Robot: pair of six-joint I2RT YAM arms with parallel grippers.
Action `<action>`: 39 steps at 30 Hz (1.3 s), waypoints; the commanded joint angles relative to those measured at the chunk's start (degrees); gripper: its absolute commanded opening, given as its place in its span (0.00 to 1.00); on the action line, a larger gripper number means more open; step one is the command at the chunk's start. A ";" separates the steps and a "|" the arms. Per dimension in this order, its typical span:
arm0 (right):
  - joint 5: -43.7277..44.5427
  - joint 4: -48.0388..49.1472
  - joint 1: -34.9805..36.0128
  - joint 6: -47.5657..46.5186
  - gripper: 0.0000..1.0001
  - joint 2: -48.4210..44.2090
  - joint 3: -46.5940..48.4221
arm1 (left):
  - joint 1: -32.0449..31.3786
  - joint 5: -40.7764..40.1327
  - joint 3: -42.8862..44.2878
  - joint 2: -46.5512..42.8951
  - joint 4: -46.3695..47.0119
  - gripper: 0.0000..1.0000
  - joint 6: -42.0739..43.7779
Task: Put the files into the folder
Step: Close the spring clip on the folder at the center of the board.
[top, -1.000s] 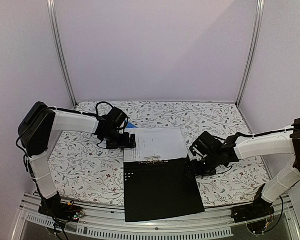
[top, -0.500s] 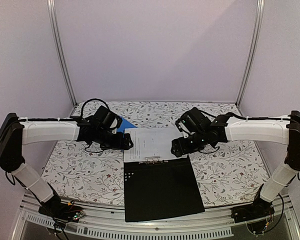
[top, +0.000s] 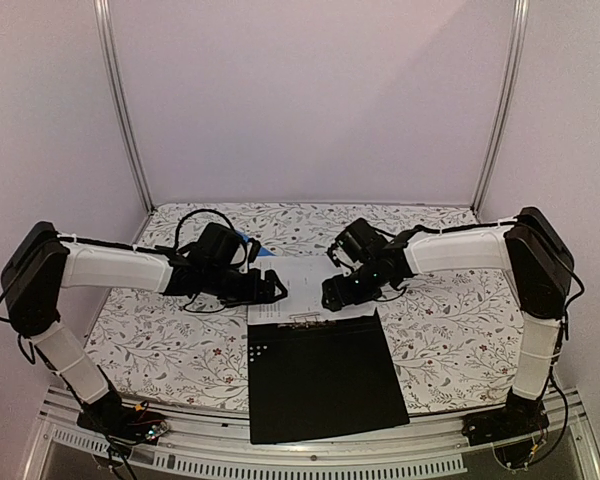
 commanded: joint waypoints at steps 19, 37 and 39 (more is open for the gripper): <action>-5.44 3.69 -3.44 -0.09 0.80 5.72 -0.92 | -3.90 5.58 0.28 2.54 3.56 0.91 -3.54; -4.96 3.57 -3.63 -0.18 0.80 4.87 -1.65 | -5.74 6.15 0.31 4.17 0.73 0.90 -5.38; -5.00 3.59 -3.57 -0.17 0.80 4.82 -1.68 | -5.74 6.25 0.68 4.76 -0.22 0.91 -5.66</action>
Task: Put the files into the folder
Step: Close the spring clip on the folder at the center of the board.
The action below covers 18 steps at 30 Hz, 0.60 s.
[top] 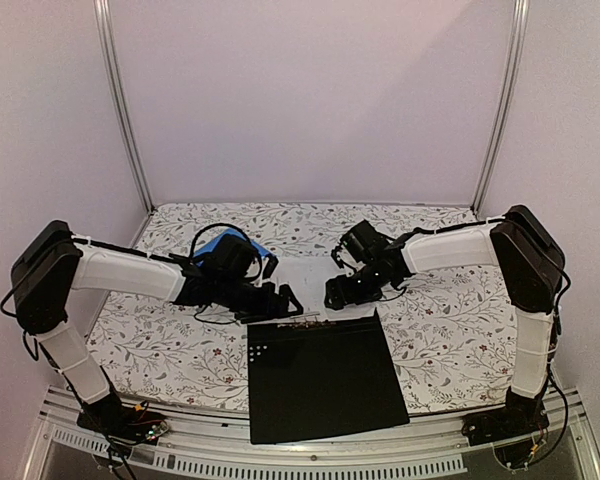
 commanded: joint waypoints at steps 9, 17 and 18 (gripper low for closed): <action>-0.68 0.09 -0.23 0.11 0.80 0.59 -1.70 | -1.24 1.57 0.59 4.02 -2.63 0.91 -1.93; -0.68 0.09 -0.28 0.11 0.80 0.58 -1.77 | -1.29 2.60 1.74 5.91 -1.64 0.91 -2.47; -0.61 0.07 -0.27 0.05 0.80 0.51 -1.83 | -1.29 2.90 2.09 6.26 -1.53 0.91 -2.53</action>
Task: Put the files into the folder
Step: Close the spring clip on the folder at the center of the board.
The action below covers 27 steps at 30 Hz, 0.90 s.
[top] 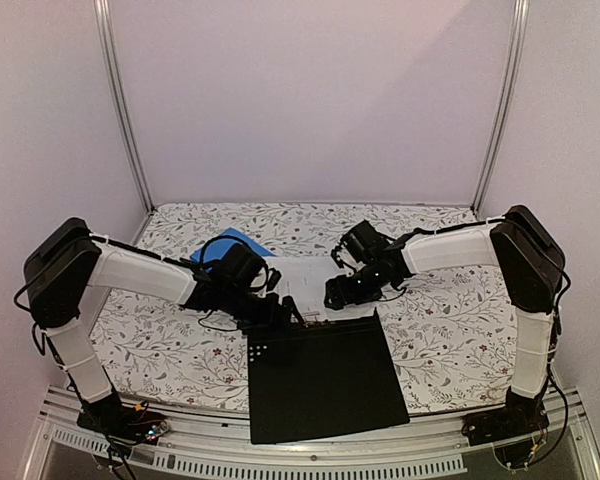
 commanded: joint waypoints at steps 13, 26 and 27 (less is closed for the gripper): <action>-0.42 -0.61 -0.24 -0.04 0.80 0.01 -1.73 | -1.46 4.34 4.29 1.88 2.28 0.88 -1.54; -0.63 -0.55 -0.27 0.14 0.79 0.25 -1.64 | -3.67 5.41 11.10 4.37 1.81 0.87 0.09; -0.59 -0.51 -0.28 0.14 0.79 0.25 -1.65 | -3.83 5.89 11.93 5.07 1.96 0.87 0.39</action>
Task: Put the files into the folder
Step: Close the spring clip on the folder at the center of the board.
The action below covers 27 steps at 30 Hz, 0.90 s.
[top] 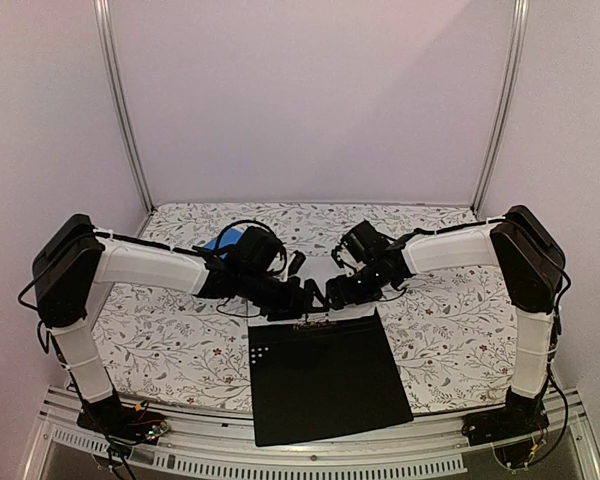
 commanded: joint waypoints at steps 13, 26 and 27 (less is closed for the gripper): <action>-0.90 -0.88 -0.21 0.05 0.79 0.07 -1.18 | -2.10 0.92 7.26 3.37 -3.24 0.88 6.54; -0.87 -1.18 -0.24 0.06 0.79 0.17 -1.15 | -0.43 -3.74 0.08 -2.52 -2.64 0.90 9.18; -0.89 -1.12 -0.24 0.07 0.79 0.20 -1.15 | -0.12 -3.68 -0.55 -2.52 -2.17 0.90 8.72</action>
